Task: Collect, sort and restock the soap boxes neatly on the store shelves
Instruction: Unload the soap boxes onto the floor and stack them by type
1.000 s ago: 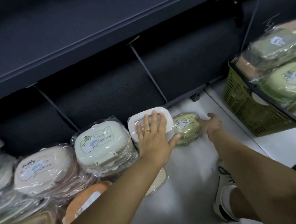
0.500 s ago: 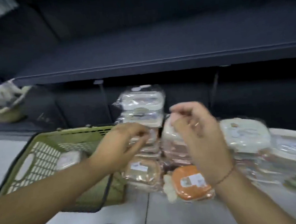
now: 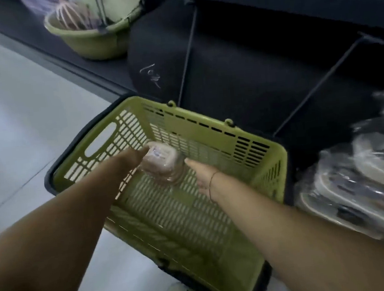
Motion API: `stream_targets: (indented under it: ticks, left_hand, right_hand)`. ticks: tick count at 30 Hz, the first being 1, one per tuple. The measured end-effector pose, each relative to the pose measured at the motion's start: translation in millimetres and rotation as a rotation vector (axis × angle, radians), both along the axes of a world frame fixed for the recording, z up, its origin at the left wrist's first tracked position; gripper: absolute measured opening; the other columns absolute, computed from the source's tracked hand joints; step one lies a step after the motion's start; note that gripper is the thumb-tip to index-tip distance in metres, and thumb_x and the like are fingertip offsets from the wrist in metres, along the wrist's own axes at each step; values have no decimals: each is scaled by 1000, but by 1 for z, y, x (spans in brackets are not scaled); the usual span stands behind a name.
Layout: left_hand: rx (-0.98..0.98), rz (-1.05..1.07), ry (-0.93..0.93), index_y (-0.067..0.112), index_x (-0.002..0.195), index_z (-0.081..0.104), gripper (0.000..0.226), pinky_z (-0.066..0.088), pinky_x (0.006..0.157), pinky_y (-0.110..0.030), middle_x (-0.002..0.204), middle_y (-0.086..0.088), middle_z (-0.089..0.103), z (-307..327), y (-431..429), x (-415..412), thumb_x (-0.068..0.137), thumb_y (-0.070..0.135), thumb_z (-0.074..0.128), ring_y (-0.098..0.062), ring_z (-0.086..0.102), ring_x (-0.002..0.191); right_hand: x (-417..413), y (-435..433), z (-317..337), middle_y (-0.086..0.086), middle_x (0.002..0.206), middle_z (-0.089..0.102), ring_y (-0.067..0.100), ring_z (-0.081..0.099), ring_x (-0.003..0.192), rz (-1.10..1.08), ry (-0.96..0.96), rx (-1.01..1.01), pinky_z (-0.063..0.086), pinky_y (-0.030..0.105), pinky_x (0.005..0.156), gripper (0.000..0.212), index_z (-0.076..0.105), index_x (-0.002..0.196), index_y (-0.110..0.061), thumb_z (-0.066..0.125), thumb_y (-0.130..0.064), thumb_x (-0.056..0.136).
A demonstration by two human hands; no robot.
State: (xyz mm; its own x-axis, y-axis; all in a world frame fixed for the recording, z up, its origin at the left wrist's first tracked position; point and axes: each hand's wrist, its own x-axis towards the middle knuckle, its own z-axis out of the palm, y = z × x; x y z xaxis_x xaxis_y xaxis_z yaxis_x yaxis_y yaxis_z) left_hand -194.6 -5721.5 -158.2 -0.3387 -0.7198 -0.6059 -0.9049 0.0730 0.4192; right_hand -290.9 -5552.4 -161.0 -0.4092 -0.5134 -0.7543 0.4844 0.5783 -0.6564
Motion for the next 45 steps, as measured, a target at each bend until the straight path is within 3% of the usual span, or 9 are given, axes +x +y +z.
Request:
stream_targets:
  ticks: [5, 9, 16, 20, 29, 33, 37, 41, 45]
  left_hand:
    - [-29, 65, -60, 0, 149, 31, 62, 26, 115, -40, 152, -25, 34, -32, -12, -13, 105, 44, 29, -36, 33, 141]
    - [-153, 24, -49, 17, 156, -6, 70, 19, 116, -53, 154, -23, 28, -52, -8, -20, 103, 23, 40, -39, 24, 144]
    - [184, 297, 231, 0, 135, 52, 55, 50, 77, -28, 132, -19, 56, -69, -18, -23, 105, 42, 32, -35, 54, 124]
    - [85, 222, -36, 17, 151, 31, 81, 42, 100, -45, 151, -21, 31, -92, -19, -35, 87, 56, 61, -44, 39, 133]
    - [-64, -33, -343, 4, 155, 4, 146, 27, 115, -44, 159, -25, 7, -105, -4, -53, 51, 90, 60, -44, 18, 145]
    - [83, 23, -220, -3, 151, 13, 134, 29, 116, -38, 156, -22, 28, -96, 0, -49, 61, 81, 64, -37, 32, 142]
    - [45, 34, -77, -6, 135, 48, 60, 43, 100, -37, 138, -21, 52, -89, -6, -47, 88, 25, 71, -34, 52, 126]
    - [245, -10, -13, -7, 119, 57, 40, 54, 81, -28, 111, -21, 66, -90, 8, -52, 91, 19, 67, -17, 66, 78]
    - [370, 34, -6, -8, 137, 46, 56, 37, 109, -35, 141, -21, 50, -85, 1, -56, 90, 13, 67, -24, 54, 121]
  right_hand:
    - [-5, -51, -34, 1, 134, 51, 24, 46, 131, 29, -124, 6, 37, 16, 76, 57, 45, 141, -10, 44, -48, 99]
    - [-1, -74, -53, 8, 125, 61, 24, 63, 100, -46, -156, -21, 51, 32, 84, 62, 54, 131, -9, 55, -55, 91]
    - [-13, -41, -75, 13, 108, 67, 28, 69, 89, -351, -118, 50, 60, 40, 75, 104, 55, 120, -7, 92, -56, 36]
    - [-25, -10, -64, 10, 101, 67, 22, 66, 75, -392, -111, 126, 52, 29, 58, 52, 59, 107, -8, 79, -44, 75]
    - [-42, 24, -21, 8, 76, 55, 19, 50, 60, -398, -122, 181, 38, 24, 44, 32, 51, 88, -10, 64, -40, 90]
    - [-40, 31, -1, 6, 81, 58, 21, 55, 70, -462, -193, 107, 42, 31, 58, 30, 49, 82, -18, 67, -40, 87]
    - [-40, 36, 4, 5, 99, 62, 23, 59, 86, -506, -243, 44, 48, 35, 72, 31, 56, 96, -27, 72, -48, 80]
    - [-38, 44, 4, 4, 107, 60, 24, 56, 90, -534, -290, -31, 48, 35, 73, 28, 59, 111, -37, 67, -46, 86]
    - [-38, 52, 4, 4, 106, 62, 24, 57, 90, -585, -352, -42, 46, 32, 66, 24, 62, 100, -34, 70, -47, 82]
